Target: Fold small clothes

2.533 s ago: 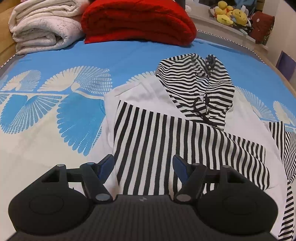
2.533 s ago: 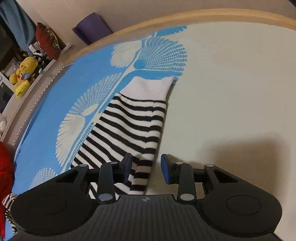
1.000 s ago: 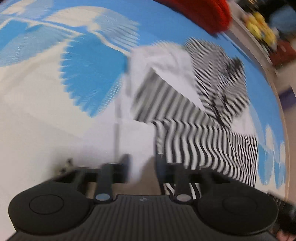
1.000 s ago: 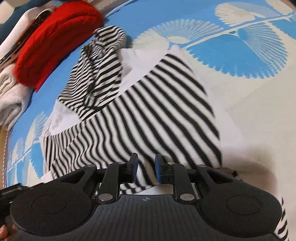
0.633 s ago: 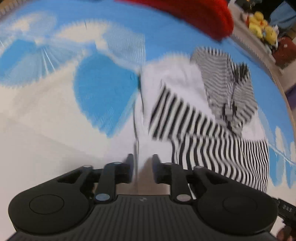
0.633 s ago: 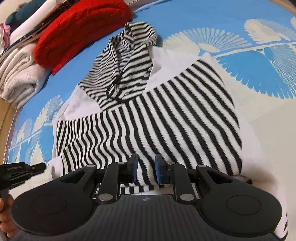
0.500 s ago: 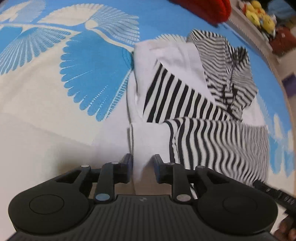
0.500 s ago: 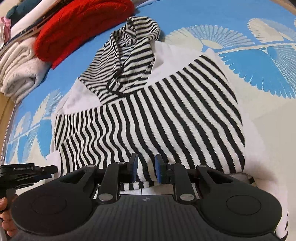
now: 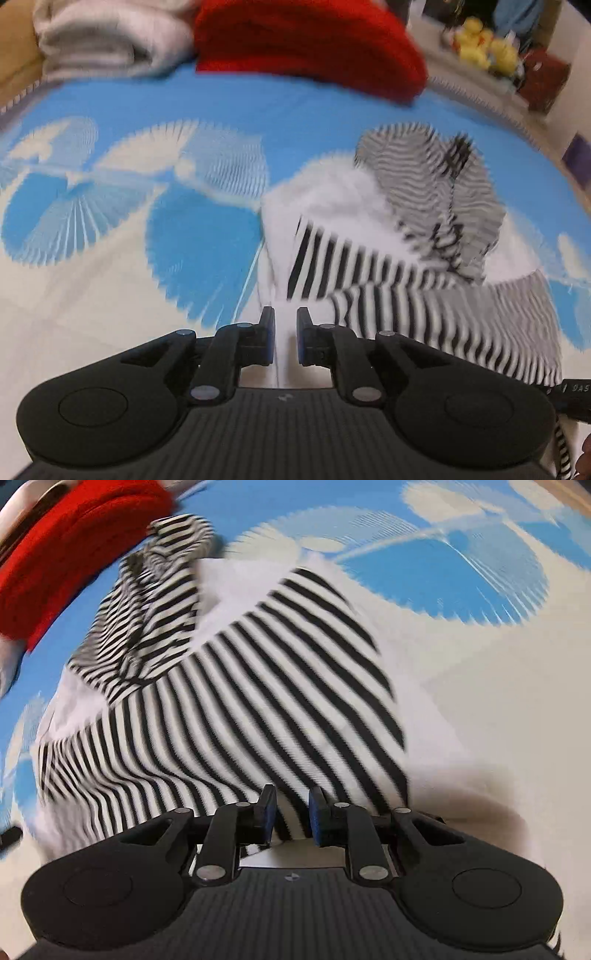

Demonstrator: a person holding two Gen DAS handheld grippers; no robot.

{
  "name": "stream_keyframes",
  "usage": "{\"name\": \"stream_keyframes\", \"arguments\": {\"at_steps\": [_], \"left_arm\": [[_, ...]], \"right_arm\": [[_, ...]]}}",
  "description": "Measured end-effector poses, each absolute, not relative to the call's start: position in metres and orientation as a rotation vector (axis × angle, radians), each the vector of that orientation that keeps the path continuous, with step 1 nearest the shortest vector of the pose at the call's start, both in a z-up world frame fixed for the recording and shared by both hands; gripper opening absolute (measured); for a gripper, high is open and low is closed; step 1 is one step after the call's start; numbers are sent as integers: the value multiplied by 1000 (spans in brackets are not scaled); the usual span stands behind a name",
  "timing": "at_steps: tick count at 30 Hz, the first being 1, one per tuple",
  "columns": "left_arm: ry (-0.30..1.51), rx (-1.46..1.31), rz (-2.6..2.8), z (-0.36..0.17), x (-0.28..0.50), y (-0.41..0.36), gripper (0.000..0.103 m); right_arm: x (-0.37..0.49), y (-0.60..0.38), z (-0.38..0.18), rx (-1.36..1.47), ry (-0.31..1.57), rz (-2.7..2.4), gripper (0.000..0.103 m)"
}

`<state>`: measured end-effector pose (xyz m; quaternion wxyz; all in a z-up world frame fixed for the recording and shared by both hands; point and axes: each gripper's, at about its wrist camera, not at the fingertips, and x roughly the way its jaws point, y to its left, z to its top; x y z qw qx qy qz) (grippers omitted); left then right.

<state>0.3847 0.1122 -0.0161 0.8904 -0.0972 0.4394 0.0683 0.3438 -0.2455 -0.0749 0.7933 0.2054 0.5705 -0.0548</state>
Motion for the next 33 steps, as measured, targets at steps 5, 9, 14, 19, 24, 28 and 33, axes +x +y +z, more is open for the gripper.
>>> {"name": "stream_keyframes", "arguments": {"at_steps": [5, 9, 14, 19, 24, 28, 33], "left_arm": [[995, -197, -56, -36, 391, 83, 36], [1160, -145, -17, -76, 394, 69, 32], [1098, -111, -57, -52, 393, 49, 38], [1117, -101, -38, -59, 393, 48, 38], [1139, -99, -26, -65, 392, 53, 38], [1129, -107, -34, -62, 392, 54, 38], [1185, -107, -42, -76, 395, 54, 42]], "right_arm": [[345, -247, -55, 464, 1124, -70, 22], [345, -262, -81, 554, 1232, -137, 21], [345, -251, -52, 373, 1120, -106, 32], [352, -251, -65, 233, 1177, -109, 44], [355, -253, -67, 270, 1185, -115, 44], [358, -250, -55, 270, 1131, -100, 44], [360, -250, -76, 238, 1211, -106, 45]]}}
